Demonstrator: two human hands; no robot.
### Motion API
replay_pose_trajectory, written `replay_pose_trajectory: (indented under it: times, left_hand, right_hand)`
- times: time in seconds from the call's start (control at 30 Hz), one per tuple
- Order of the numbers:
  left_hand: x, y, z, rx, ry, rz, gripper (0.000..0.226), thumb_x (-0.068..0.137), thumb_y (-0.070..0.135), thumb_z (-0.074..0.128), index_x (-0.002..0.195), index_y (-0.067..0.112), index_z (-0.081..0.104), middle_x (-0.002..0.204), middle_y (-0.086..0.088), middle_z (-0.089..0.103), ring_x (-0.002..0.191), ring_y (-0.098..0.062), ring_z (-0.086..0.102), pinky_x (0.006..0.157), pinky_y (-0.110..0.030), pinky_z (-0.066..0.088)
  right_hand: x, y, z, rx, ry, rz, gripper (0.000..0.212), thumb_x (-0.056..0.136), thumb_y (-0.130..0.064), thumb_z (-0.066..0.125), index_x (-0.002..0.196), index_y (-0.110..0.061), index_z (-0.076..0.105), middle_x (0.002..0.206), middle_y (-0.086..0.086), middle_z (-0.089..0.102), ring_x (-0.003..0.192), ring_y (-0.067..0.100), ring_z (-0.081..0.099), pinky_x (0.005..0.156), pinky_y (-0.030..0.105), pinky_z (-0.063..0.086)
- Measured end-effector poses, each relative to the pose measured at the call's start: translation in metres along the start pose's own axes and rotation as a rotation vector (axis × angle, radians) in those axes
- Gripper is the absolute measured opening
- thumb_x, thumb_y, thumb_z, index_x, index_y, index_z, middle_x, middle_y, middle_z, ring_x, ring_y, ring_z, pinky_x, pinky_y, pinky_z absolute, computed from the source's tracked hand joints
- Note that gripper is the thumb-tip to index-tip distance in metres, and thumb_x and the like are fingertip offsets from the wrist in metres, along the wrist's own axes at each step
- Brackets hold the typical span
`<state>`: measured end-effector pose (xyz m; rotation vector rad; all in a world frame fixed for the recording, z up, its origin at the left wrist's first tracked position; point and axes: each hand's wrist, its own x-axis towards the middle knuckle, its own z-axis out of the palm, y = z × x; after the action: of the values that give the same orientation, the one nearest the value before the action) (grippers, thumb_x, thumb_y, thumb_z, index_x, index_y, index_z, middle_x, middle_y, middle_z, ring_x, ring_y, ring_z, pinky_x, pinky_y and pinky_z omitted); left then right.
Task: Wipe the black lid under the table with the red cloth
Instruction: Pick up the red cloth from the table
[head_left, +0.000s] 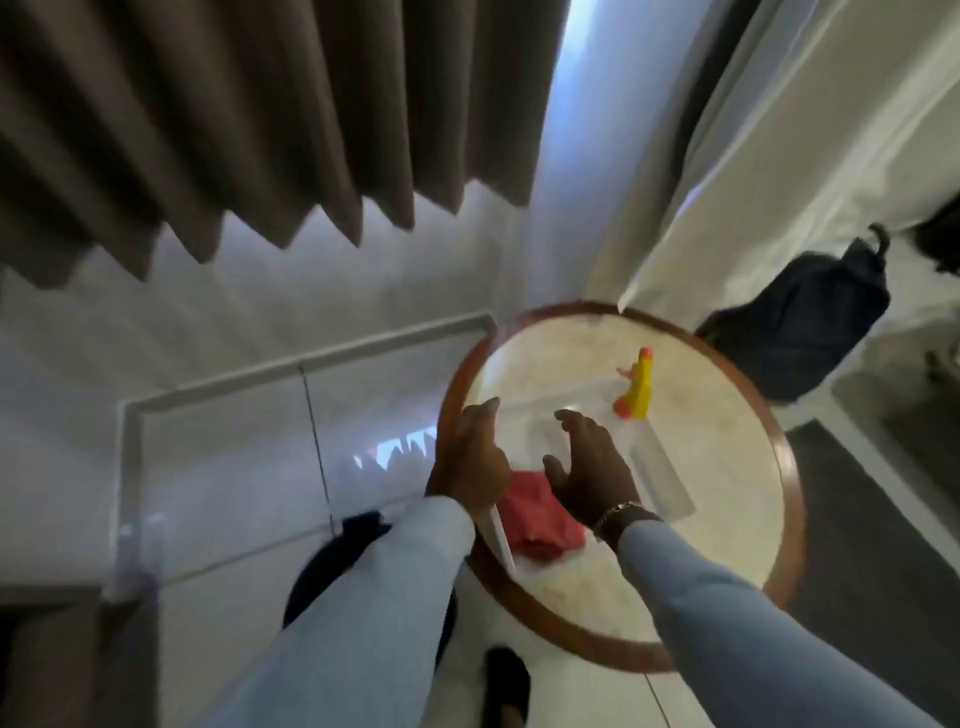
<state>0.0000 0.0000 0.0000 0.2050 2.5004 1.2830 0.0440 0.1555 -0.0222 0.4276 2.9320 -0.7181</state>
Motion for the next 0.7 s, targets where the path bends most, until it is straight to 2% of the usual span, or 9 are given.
replay_pose_trajectory:
  times: [0.1,0.17,0.27,0.37,0.47,0.57,0.63,0.7]
  left_hand:
    - [0.018,-0.026,0.054,0.207,-0.26,-0.068,0.064,0.083,0.007,0.055,0.144,0.014,0.036,0.148,-0.013,0.04,0.138,-0.032,0.038,0.114,-0.045,0.035]
    - [0.027,-0.037,0.079,0.37,-0.391,-0.059,0.054,0.082,0.02,0.064,0.131,0.011,0.045,0.135,-0.016,0.047,0.127,-0.035,0.045,0.105,-0.047,0.043]
    - [0.041,-0.043,0.104,0.652,-0.418,0.062,0.04,0.083,0.028,0.067,0.117,0.011,0.055,0.123,-0.017,0.056,0.117,-0.037,0.05,0.1,-0.05,0.044]
    - [0.052,-0.047,0.113,0.725,-0.425,0.075,0.039,0.082,0.026,0.068,0.116,0.011,0.057,0.122,-0.017,0.054,0.116,-0.038,0.049,0.097,-0.053,0.045]
    - [0.057,-0.045,0.11,0.587,-0.442,0.07,0.022,0.079,0.011,0.067,0.099,0.011,0.057,0.112,-0.016,0.055,0.108,-0.038,0.056,0.09,-0.046,0.05]
    - [0.052,-0.04,0.09,0.351,-0.41,0.142,0.019,0.073,0.001,0.065,0.079,0.011,0.051,0.096,-0.011,0.05,0.097,-0.034,0.059,0.075,-0.035,0.045]
    - [0.04,-0.049,0.062,0.154,-0.367,0.194,0.017,0.071,-0.003,0.067,0.086,0.005,0.062,0.095,-0.012,0.058,0.094,-0.03,0.059,0.077,-0.033,0.047]
    - [0.024,-0.06,0.035,-0.07,-0.297,0.226,0.028,0.073,0.0,0.073,0.1,0.005,0.069,0.098,-0.01,0.068,0.095,-0.022,0.063,0.084,-0.028,0.052]
  right_hand:
    - [0.0,0.037,0.046,-0.046,-0.122,0.19,0.061,0.084,-0.031,0.074,0.135,-0.015,0.044,0.133,0.012,0.055,0.122,0.032,0.052,0.099,0.044,0.048]
    - [-0.001,0.052,0.068,-0.011,-0.208,0.3,0.065,0.08,-0.036,0.077,0.131,-0.012,0.044,0.127,0.015,0.057,0.116,0.034,0.055,0.096,0.045,0.051]
    - [0.004,0.059,0.092,0.025,-0.206,0.367,0.071,0.074,-0.039,0.079,0.129,-0.012,0.043,0.123,0.017,0.056,0.111,0.039,0.058,0.093,0.047,0.052]
    - [0.014,0.065,0.105,0.103,-0.173,0.432,0.086,0.071,-0.035,0.083,0.139,-0.014,0.033,0.125,0.019,0.055,0.113,0.041,0.059,0.094,0.047,0.051]
    - [0.016,0.069,0.097,0.172,-0.165,0.461,0.078,0.074,-0.034,0.08,0.139,-0.016,0.039,0.122,0.015,0.065,0.11,0.036,0.063,0.092,0.041,0.051]
    - [0.008,0.068,0.069,0.24,-0.124,0.416,0.054,0.07,-0.035,0.085,0.118,-0.019,0.065,0.11,0.01,0.073,0.1,0.026,0.067,0.095,0.037,0.052]
    - [0.0,0.054,0.055,0.36,-0.139,0.36,0.047,0.067,-0.029,0.086,0.109,-0.016,0.071,0.103,0.012,0.075,0.096,0.03,0.07,0.092,0.05,0.059]
    - [-0.009,0.034,0.044,0.542,-0.15,0.283,0.05,0.07,-0.015,0.084,0.115,-0.005,0.067,0.106,0.02,0.072,0.095,0.039,0.071,0.084,0.058,0.06]
